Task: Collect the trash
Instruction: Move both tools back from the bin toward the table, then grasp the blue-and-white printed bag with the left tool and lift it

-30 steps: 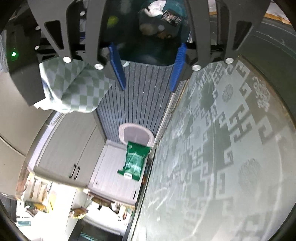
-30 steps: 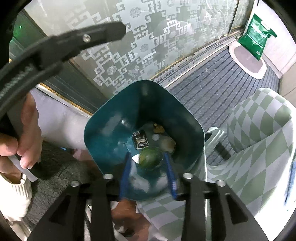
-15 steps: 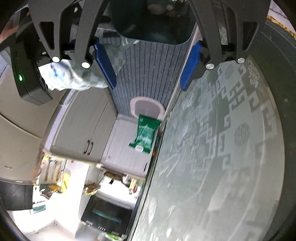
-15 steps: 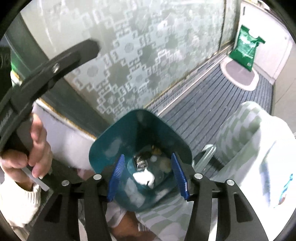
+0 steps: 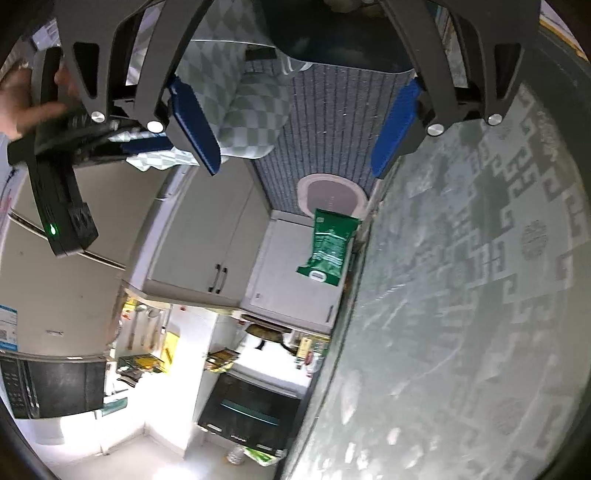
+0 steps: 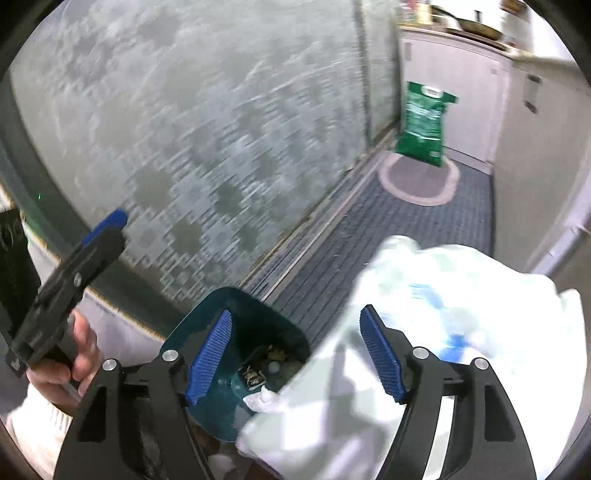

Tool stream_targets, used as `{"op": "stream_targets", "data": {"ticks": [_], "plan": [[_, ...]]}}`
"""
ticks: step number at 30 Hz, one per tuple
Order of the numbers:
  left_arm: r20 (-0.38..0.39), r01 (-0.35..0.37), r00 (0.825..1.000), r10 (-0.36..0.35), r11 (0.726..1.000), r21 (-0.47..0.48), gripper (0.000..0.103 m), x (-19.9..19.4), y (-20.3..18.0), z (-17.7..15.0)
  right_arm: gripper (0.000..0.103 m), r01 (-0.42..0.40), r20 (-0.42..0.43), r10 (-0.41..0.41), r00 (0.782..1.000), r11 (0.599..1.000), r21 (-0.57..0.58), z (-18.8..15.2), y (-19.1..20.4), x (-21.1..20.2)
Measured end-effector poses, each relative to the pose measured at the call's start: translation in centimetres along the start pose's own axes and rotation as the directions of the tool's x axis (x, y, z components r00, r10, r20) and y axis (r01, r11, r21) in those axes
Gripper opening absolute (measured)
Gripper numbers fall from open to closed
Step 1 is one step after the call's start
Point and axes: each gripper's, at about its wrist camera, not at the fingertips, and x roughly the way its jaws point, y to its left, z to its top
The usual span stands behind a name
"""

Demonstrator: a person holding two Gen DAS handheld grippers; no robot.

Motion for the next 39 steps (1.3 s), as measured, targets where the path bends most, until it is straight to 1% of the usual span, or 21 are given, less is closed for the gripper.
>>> {"op": "stream_targets", "data": {"ticks": [2, 5, 10, 14, 18, 23, 25, 27, 30, 33, 35, 39], "plan": [[-0.007, 0.029, 1.000, -0.029, 0.999, 0.022, 0.088, 0.4, -1.0, -0.1, 0.075, 0.018, 0.021, -0.018, 1.000, 1.000, 0.025, -0.2, -1.3, -0.9], [-0.039, 0.059, 0.998, -0.056, 0.995, 0.076, 0.089, 1.5, -3.1, -0.5, 0.075, 0.044, 0.049, -0.047, 0.998, 0.997, 0.069, -0.6, -3.5, -2.5], [-0.080, 0.127, 0.990, -0.115, 0.978, 0.166, 0.090, 3.1, -7.0, -1.5, 0.075, 0.069, 0.081, -0.079, 0.994, 0.990, 0.120, -1.5, -6.0, -4.6], [-0.137, 0.193, 0.977, -0.165, 0.956, 0.223, 0.092, 4.4, -9.6, -2.6, 0.075, 0.077, 0.093, -0.091, 0.992, 0.987, 0.142, -2.4, -7.3, -5.7], [-0.215, 0.236, 0.960, -0.179, 0.931, 0.278, 0.093, 6.1, -12.0, -3.9, 0.075, 0.082, 0.101, -0.099, 0.990, 0.983, 0.165, -3.2, -8.8, -6.9], [-0.325, 0.265, 0.933, -0.157, 0.909, 0.322, 0.093, 8.6, -13.8, -5.2, 0.075, 0.078, 0.113, -0.101, 0.988, 0.978, 0.193, -4.2, -10.2, -8.0], [-0.345, 0.249, 0.932, -0.115, 0.893, 0.376, 0.093, 9.2, -14.8, -5.7, 0.075, 0.073, 0.104, -0.095, 0.990, 0.978, 0.198, -4.7, -10.4, -8.0], [-0.358, 0.244, 0.929, -0.094, 0.883, 0.401, 0.093, 9.5, -15.4, -6.1, 0.075, 0.081, 0.095, -0.100, 0.990, 0.979, 0.186, -5.1, -10.4, -8.0], [-0.385, 0.219, 0.922, -0.049, 0.884, 0.413, 0.093, 10.4, -15.4, -6.4, 0.075, 0.075, 0.099, -0.095, 0.991, 0.979, 0.190, -5.4, -10.8, -8.4], [-0.388, 0.194, 0.922, -0.011, 0.879, 0.436, 0.093, 11.1, -15.8, -6.4, 0.075, 0.081, 0.093, -0.100, 0.991, 0.979, 0.187, -5.8, -11.1, -8.5], [-0.387, 0.171, 0.922, 0.013, 0.883, 0.437, 0.093, 11.6, -15.6, -6.3, 0.075, 0.089, 0.088, -0.107, 0.990, 0.979, 0.186, -6.1, -11.2, -8.5], [-0.403, 0.151, 0.914, 0.040, 0.888, 0.433, 0.092, 12.4, -15.3, -6.2, 0.075, 0.097, 0.082, -0.115, 0.990, 0.975, 0.200, -6.6, -12.1, -8.7]]}}
